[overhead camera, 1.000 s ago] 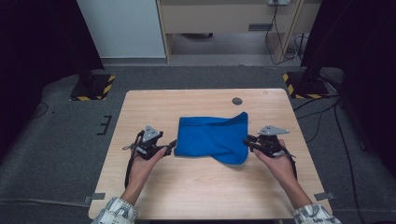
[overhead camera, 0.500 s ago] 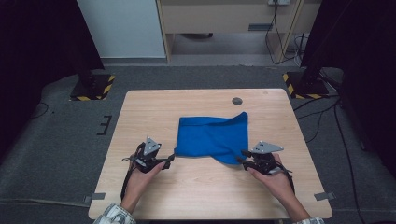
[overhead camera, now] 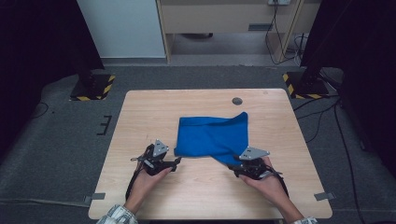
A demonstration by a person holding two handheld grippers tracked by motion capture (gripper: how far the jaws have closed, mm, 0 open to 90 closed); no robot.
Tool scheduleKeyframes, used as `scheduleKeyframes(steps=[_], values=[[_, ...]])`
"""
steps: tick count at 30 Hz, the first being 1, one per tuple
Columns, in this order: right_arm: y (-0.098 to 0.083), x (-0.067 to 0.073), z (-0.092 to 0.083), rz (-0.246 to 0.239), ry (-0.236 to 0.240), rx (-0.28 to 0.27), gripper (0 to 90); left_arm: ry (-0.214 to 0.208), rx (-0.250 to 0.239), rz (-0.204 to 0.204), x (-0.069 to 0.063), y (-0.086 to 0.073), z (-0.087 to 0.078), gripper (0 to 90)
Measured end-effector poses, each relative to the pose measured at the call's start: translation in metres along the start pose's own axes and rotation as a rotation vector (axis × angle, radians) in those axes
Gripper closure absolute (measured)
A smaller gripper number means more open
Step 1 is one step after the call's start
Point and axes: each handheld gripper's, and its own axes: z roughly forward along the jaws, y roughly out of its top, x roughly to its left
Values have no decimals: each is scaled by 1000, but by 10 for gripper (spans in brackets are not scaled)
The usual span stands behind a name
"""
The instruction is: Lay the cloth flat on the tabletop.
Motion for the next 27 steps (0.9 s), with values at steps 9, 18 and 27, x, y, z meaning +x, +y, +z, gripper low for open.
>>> scheduleKeyframes(steps=[9, 18, 27], values=[[-6, -2, 5, -16, -3, 48, 649, -5, 10, 12, -2, 1, 5, 348], [-8, -10, 1, 12, -10, 69, 870, 20, 79, 46, -5, 2, 16, 429], [-8, -13, -1, 19, -14, 58, 882, 7, 73, 93, -6, 9, 25, 528]])
